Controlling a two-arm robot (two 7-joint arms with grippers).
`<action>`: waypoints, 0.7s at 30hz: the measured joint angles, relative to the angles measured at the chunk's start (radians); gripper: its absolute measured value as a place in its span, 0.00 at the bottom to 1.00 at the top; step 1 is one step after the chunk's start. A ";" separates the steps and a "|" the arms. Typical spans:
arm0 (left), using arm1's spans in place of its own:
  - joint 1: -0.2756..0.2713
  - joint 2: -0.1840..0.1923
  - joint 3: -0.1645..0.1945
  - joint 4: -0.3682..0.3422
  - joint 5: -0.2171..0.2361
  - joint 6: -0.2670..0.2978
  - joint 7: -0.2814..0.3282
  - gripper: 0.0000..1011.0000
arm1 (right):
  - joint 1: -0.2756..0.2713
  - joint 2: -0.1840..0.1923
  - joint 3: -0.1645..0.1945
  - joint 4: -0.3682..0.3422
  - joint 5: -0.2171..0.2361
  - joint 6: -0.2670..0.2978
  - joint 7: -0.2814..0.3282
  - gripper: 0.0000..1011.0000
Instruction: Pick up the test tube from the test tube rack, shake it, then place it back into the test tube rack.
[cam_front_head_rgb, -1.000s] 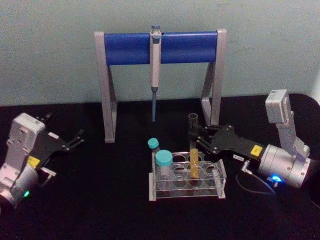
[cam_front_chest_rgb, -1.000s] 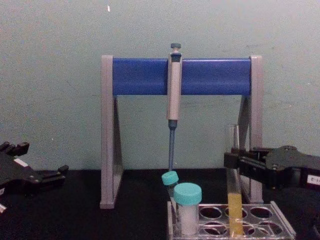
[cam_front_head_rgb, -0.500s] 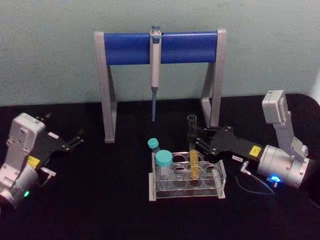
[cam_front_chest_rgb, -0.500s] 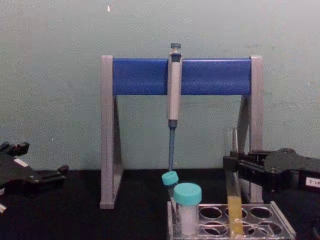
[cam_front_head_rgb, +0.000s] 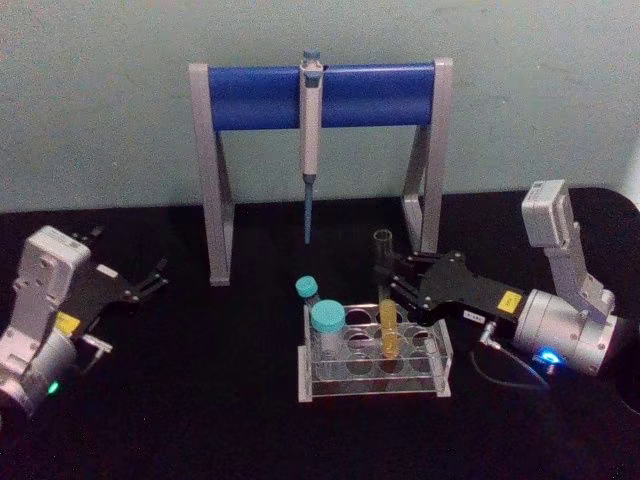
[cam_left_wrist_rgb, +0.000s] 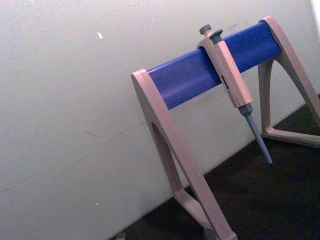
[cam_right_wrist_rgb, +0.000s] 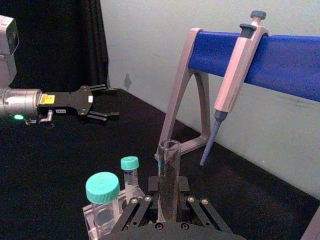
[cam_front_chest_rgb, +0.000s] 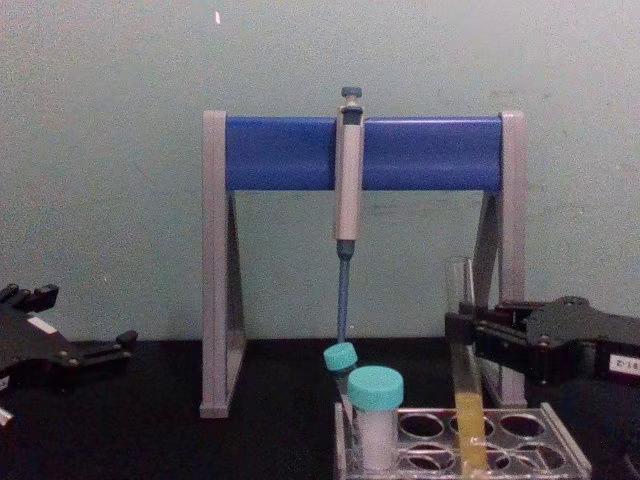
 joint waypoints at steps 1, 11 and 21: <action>0.000 0.000 0.000 0.000 0.000 0.000 0.000 0.99 | 0.000 0.000 0.000 0.000 0.000 0.000 0.000 0.23; 0.000 0.000 0.000 0.000 0.000 0.000 0.000 0.99 | 0.000 0.000 0.000 0.000 0.000 0.000 0.001 0.23; 0.000 0.000 0.000 0.000 0.000 0.000 0.000 0.99 | -0.001 0.000 0.001 0.000 -0.001 0.002 0.002 0.44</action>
